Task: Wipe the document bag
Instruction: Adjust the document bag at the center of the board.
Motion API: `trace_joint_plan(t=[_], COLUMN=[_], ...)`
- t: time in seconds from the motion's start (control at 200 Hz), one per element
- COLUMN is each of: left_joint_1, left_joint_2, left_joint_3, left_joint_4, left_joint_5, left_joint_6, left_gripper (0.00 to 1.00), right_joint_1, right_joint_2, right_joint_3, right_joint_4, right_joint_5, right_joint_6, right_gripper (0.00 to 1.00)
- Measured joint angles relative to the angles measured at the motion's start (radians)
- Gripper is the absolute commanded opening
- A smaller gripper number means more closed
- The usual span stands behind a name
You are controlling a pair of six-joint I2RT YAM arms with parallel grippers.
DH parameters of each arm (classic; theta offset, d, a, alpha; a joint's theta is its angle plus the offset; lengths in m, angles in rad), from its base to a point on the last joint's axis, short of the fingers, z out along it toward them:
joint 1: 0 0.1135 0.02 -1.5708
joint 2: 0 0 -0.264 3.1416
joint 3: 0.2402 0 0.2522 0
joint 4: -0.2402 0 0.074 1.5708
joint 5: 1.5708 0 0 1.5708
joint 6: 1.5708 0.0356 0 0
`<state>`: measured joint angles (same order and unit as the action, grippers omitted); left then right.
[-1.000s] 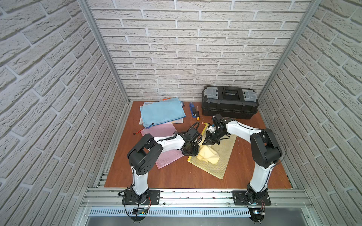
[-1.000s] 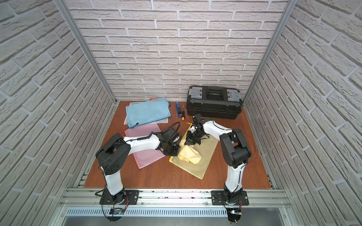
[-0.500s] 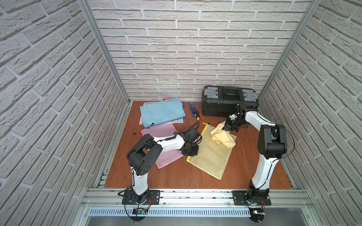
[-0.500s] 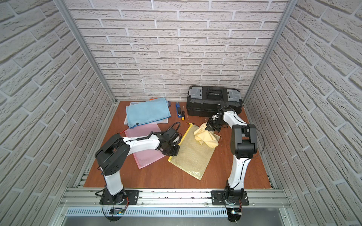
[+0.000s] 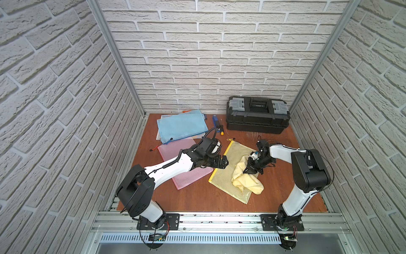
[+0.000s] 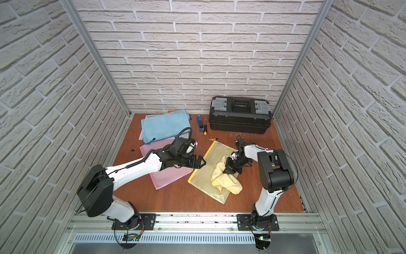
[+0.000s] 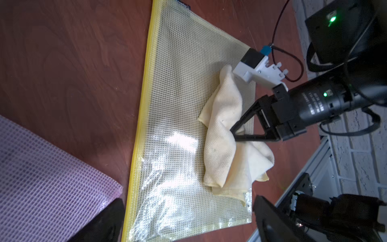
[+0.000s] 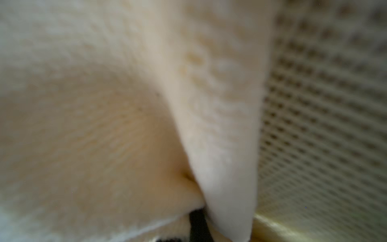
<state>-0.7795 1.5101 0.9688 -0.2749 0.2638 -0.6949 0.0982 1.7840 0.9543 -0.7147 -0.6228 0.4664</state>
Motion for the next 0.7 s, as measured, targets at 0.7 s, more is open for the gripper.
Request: trace_joint_plan(t=[0.7], left_joint_1=[0.039], left_joint_2=[0.134], left_joint_3=[-0.157], left_joint_4=[0.154], left_joint_5=[0.154], left_joint_6=[0.014], left_gripper=[0.63], right_joint_1=[0.002], right_joint_2=[0.02], right_joint_3=[0.005], right_joint_4=[0.034], right_joint_5=[-0.038], right_joint_6=[-0.003], right_gripper=[0.02])
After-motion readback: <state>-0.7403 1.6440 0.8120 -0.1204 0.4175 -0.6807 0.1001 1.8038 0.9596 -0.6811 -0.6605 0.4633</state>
